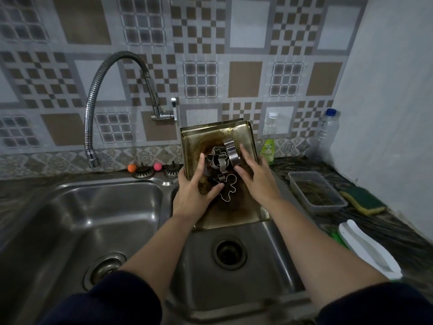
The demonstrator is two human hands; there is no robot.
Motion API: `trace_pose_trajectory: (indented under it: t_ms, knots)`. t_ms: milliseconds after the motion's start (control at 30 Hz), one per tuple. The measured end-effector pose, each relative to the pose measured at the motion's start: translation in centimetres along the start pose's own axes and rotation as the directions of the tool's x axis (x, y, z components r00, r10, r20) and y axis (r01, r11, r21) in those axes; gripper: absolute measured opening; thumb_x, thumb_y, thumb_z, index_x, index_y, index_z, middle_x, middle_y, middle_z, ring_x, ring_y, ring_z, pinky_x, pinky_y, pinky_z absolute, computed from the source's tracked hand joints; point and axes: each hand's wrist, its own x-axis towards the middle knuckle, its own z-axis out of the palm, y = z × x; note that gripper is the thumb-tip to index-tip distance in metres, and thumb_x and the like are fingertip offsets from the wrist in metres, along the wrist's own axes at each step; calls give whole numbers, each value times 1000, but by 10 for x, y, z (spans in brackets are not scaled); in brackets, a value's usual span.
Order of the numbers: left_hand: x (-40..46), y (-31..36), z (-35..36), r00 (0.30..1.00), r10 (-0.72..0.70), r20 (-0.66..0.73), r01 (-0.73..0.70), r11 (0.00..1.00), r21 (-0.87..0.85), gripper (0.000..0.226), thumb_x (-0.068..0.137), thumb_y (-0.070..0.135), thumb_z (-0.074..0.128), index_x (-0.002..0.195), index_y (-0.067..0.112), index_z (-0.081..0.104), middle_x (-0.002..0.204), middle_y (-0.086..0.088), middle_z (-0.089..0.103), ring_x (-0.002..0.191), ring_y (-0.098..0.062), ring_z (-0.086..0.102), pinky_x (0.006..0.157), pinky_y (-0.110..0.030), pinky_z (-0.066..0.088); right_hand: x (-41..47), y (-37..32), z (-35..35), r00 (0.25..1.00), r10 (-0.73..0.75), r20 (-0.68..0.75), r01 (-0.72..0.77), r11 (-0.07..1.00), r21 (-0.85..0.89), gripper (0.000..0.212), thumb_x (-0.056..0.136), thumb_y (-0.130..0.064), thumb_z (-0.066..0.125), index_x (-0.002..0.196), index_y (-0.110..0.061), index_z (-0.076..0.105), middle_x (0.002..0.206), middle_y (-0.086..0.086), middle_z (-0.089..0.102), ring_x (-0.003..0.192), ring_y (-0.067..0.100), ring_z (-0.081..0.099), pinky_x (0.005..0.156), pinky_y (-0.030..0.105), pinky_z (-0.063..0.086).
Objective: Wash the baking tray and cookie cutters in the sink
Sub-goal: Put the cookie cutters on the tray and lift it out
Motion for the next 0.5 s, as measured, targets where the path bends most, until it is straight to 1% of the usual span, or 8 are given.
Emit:
trace_pose_trajectory:
  t_ms: [133, 233, 367, 500]
  knots:
    - [4, 4, -1, 1000, 22, -22, -21, 1000, 13, 93, 77, 58, 66, 140, 62, -2, 155, -6, 10, 136, -28, 35, 94, -36, 45, 3, -3, -5, 1000, -12, -22, 12, 1000, -12, 55, 95, -54, 40, 140, -61, 10, 160, 8, 4, 142, 34, 24, 106, 59, 30]
    - [6, 5, -1, 999, 24, -21, -24, 1000, -11, 93, 78, 56, 67, 139, 62, -3, 155, -9, 10, 136, -29, 34, 97, -38, 43, 6, -5, -8, 999, -13, -29, 12, 1000, -21, 57, 94, -55, 41, 140, -61, 9, 160, 5, 3, 143, 34, 23, 107, 59, 28]
    - [8, 9, 3, 997, 37, -71, -40, 998, -38, 93, 79, 53, 67, 143, 58, 0, 153, -11, 14, 133, -30, 38, 95, -36, 42, 13, -10, -16, 998, -33, -44, 29, 997, -74, 57, 93, -57, 41, 142, -59, 13, 160, 6, 5, 141, 35, 27, 105, 58, 32]
    - [13, 16, 4, 994, 32, -102, -43, 994, -102, 93, 79, 51, 67, 143, 57, -1, 154, -12, 11, 137, -32, 33, 103, -43, 38, 23, -17, -26, 992, -101, -72, 89, 985, -148, 59, 92, -56, 43, 144, -54, 16, 159, 10, 8, 139, 37, 31, 104, 54, 37]
